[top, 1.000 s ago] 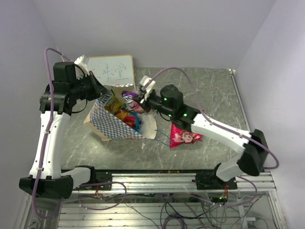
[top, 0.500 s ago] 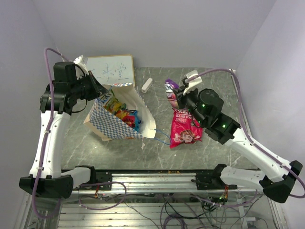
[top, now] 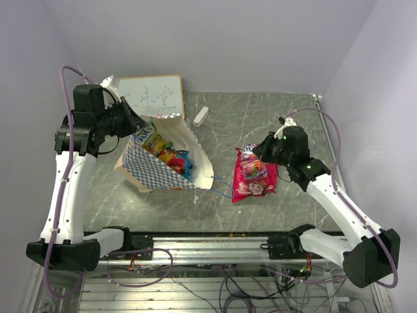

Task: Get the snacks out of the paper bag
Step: Place the snack at the center of the board.

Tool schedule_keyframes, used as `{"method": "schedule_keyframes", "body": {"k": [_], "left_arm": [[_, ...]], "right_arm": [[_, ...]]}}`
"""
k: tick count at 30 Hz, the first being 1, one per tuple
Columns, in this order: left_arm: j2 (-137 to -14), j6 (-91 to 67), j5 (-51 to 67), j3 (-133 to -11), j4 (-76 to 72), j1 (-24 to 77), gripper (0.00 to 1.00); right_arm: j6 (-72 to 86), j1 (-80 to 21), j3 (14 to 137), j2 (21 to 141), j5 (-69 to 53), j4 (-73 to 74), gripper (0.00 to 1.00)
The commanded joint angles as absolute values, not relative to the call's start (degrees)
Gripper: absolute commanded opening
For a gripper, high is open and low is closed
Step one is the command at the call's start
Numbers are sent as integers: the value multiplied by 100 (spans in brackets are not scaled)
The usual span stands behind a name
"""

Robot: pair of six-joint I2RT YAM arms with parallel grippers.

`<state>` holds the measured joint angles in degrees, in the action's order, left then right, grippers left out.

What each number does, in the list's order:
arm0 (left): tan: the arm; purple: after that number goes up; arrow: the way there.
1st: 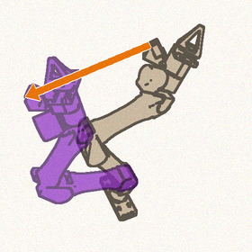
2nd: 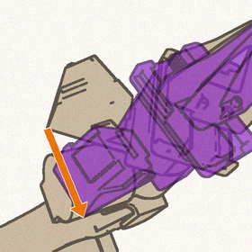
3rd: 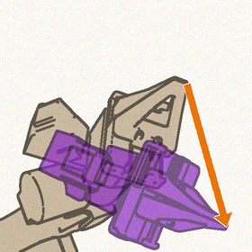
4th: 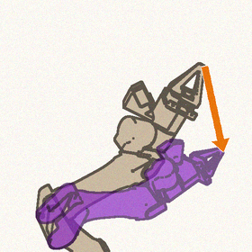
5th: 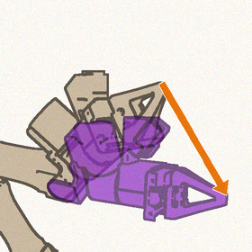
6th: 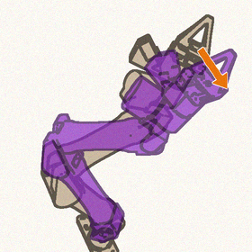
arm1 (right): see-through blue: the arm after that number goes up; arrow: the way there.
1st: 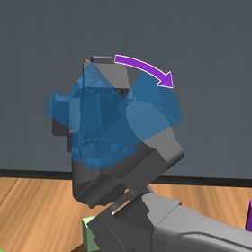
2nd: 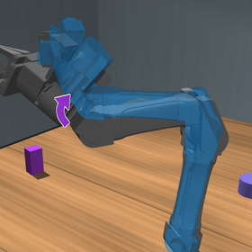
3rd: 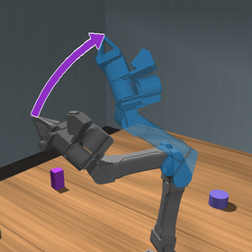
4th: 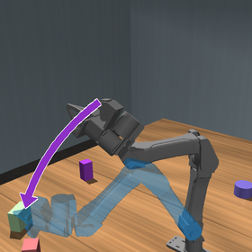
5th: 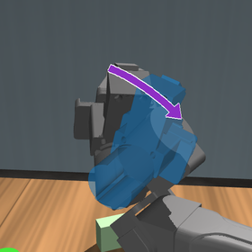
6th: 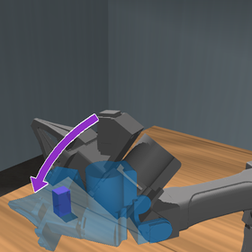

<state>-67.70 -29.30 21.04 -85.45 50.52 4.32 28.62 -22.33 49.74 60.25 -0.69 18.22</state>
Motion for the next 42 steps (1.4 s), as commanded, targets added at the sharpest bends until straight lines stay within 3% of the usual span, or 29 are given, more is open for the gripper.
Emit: {"method": "schedule_keyframes", "body": {"k": [1, 11, 18, 23, 28, 33, 42], "left_arm": [[-6666, -2984, 2095, -8599, 5102, 466, 7], [-6738, -2958, 2161, -8652, 5118, 467, 7], [-6792, -2934, 2167, -8681, 5133, 468, 7], [-6839, -2944, 2238, -8655, 5084, 466, 7], [-6910, -2936, 2294, -8675, 5072, 466, 7], [-6917, -2970, 2319, -8618, 5018, 466, 7], [-6909, -2947, 2423, -8577, 4966, 466, 7]], "right_arm": [[4277, -1781, 4468, 6039, -1580, 1009, 0], [4724, -653, 3498, 6591, -2883, 403, 0], [4268, -385, 3076, 6798, -2837, 314, 0], [3284, -130, 3141, 7160, -2213, 820, 12], [2527, 61, 3534, 7497, -2064, 1403, 38], [2174, 51, 4410, 7224, -1809, 2543, 57], [2160, -740, 5115, 7127, -2886, 2803, 60]]}}
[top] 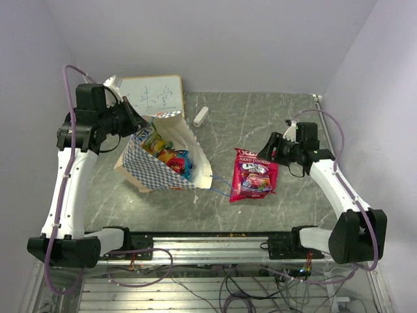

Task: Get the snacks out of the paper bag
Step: Place the snack at the center of the board, then adjust the paper bag at the center of the board.

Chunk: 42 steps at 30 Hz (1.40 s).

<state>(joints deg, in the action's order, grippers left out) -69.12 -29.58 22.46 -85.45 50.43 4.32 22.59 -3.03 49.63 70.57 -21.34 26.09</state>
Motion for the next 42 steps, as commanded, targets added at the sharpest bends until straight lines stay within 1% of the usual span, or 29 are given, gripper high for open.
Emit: {"method": "schedule_keyframes", "body": {"k": [1, 4, 6, 9, 12, 15, 18, 23, 28, 30, 35, 36, 41, 42], "left_arm": [[-6908, -2918, 2464, -8582, 4947, 466, 7], [-6881, -2840, 2570, -8583, 4887, 466, 7], [-6828, -2788, 2786, -8517, 4759, 466, 7], [-6705, -2733, 3071, -8310, 4577, 475, 7], [-6594, -2712, 3297, -8069, 4488, 483, 7], [-6557, -2654, 3449, -7914, 4491, 549, 7], [-6548, -2591, 3390, -7789, 4591, 695, 7], [-6443, -2642, 3275, -7673, 4544, 799, 7], [-6429, -2808, 3477, -7604, 4196, 851, 7], [-6413, -2886, 3447, -7601, 4090, 861, 7], [-6343, -2998, 3253, -7726, 4052, 870, 7], [-6333, -3028, 3237, -7748, 4033, 870, 7], [-6392, -3174, 3286, -7849, 3917, 870, 7], [-6410, -3192, 3295, -7875, 3870, 870, 7]], "right_arm": [[2194, -858, 5124, 7200, -3194, 2674, 60], [2375, -1152, 4940, 7391, -4025, 2218, 60], [2568, -1175, 4660, 7400, -4341, 1796, 60], [2648, -1102, 4291, 7442, -4277, 1405, 60], [2668, -923, 3910, 7764, -4207, 1149, 60], [2796, -830, 3403, 7939, -4188, 580, 60], [2651, -818, 3257, 8037, -4098, 668, 60], [2199, -821, 3967, 7527, -3696, 1640, 60], [1822, -1151, 4980, 7544, -3277, 2442, 61], [1828, -1471, 5203, 7690, -3195, 2430, 61], [2419, -2315, 5332, 8233, -2939, 1736, 60], [2473, -2454, 5457, 8400, -2804, 1747, 58], [2179, -3196, 6423, 9502, -1979, 2120, 39], [2158, -3294, 6554, 9687, -1911, 2139, 37]]}}
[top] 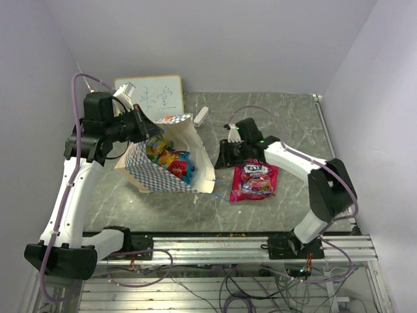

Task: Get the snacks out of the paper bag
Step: Adjust the paper bag at the center of the board.

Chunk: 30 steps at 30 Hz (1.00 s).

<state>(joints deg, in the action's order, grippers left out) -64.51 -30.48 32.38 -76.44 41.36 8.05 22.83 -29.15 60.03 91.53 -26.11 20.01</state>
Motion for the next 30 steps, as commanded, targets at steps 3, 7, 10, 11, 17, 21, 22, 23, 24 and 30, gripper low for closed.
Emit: {"method": "schedule_keyframes", "body": {"k": [3, 7, 10, 11, 17, 21, 22, 23, 24, 30], "left_arm": [[-6545, -3175, 3359, -8056, 3765, 879, 7], [-6907, -3055, 3493, -8527, 3853, 887, 7], [-7028, -3189, 3585, -8672, 3772, 941, 7], [-7020, -3247, 3586, -8656, 3739, 955, 7], [-6761, -3213, 3533, -8419, 3955, 993, 7], [-6580, -3228, 3611, -8061, 4038, 993, 7], [-6539, -3271, 3657, -7973, 3997, 993, 7], [-6488, -3349, 3683, -7886, 3905, 993, 7], [-6449, -3432, 3697, -7847, 3847, 993, 7], [-6497, -3583, 3579, -7944, 3991, 993, 7]], "right_arm": [[2220, -3640, 6875, 10154, -1992, 2115, 34], [2520, -4274, 7165, 10375, -2433, 1555, 33], [3014, -4647, 7118, 10435, -2732, 892, 33], [3194, -4715, 7051, 10441, -2797, 678, 33], [3430, -4639, 6692, 10266, -2452, 497, 35], [2954, -4287, 6612, 9858, -2019, 1203, 36], [2763, -4232, 6612, 9731, -1889, 1401, 37], [2562, -4208, 6635, 9607, -1742, 1618, 38], [2348, -4210, 6687, 9482, -1589, 1840, 38], [2238, -4306, 6588, 8602, -1335, 1944, 40]]}}
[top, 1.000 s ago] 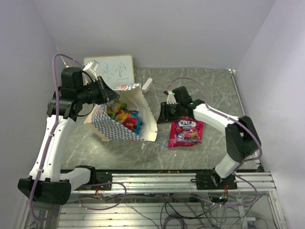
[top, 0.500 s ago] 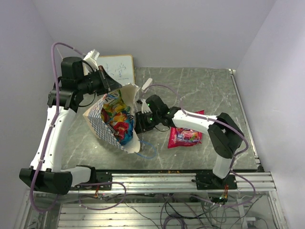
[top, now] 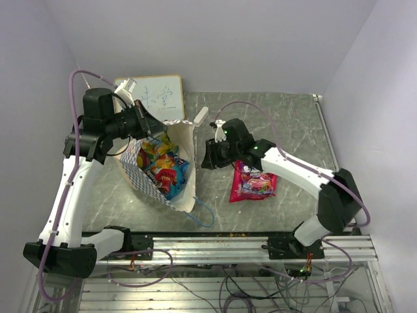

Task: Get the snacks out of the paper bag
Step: Adjust the paper bag at the center of the board, then take out the snack from the paper bag.

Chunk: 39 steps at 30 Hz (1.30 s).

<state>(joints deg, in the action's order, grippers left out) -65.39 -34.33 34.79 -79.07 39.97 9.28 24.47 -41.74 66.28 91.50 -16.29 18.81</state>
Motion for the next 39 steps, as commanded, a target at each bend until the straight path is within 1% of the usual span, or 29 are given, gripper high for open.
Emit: {"method": "schedule_keyframes", "body": {"k": [1, 7, 10, 13, 16, 19, 22, 27, 30, 35, 39], "left_arm": [[-6508, -3559, 3548, -7922, 4034, 993, 7], [-6330, -3794, 3466, -7518, 3783, 993, 7], [-6378, -3883, 3450, -7598, 3945, 993, 7], [-6367, -3927, 3190, -7628, 4060, 993, 7], [-6356, -3969, 2933, -7809, 4271, 993, 7], [-6260, -4048, 2812, -7760, 4186, 991, 7], [-6288, -4070, 2815, -7897, 4245, 993, 7], [-6235, -3991, 3104, -7843, 4144, 993, 7], [-6283, -3815, 3311, -7884, 4279, 993, 7], [-6120, -3947, 3532, -7595, 3898, 993, 7], [-6067, -3951, 3673, -7420, 3702, 993, 7]], "right_arm": [[2312, -4381, 6606, 8488, -1291, 1855, 40], [2510, -5248, 6805, 7997, -190, 1111, 40], [2386, -5612, 6885, 7929, 43, 642, 41], [2023, -5855, 7022, 8238, 48, 382, 40], [1644, -6032, 7634, 8755, 1, 832, 39], [1182, -6260, 7445, 8896, 117, 507, 38], [1183, -6298, 7237, 8948, 437, 287, 38], [900, -6307, 7524, 9389, 744, 847, 37], [1044, -6310, 7731, 9625, 988, 1266, 36], [1214, -6305, 7841, 10004, 1000, 1678, 32], [1367, -6310, 7847, 10151, 1471, 1906, 33]]}}
